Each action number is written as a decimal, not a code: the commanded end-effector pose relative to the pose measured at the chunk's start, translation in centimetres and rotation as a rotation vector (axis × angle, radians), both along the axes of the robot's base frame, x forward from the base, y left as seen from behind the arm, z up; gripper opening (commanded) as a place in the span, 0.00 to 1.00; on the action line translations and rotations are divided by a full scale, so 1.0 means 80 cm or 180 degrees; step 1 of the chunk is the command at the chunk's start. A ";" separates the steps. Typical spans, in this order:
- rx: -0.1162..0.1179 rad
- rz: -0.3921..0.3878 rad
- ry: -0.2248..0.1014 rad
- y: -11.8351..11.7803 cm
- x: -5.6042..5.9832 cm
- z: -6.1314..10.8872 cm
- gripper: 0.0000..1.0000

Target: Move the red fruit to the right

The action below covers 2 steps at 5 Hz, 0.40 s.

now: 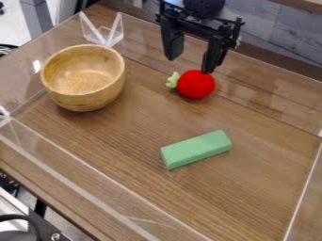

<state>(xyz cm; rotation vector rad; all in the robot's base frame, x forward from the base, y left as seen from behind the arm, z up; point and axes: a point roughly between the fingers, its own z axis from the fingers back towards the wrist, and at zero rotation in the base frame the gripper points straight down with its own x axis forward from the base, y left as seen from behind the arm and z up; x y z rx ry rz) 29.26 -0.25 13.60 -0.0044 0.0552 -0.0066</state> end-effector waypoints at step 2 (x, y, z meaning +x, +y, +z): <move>-0.0043 0.0134 -0.0018 -0.025 -0.027 0.023 0.00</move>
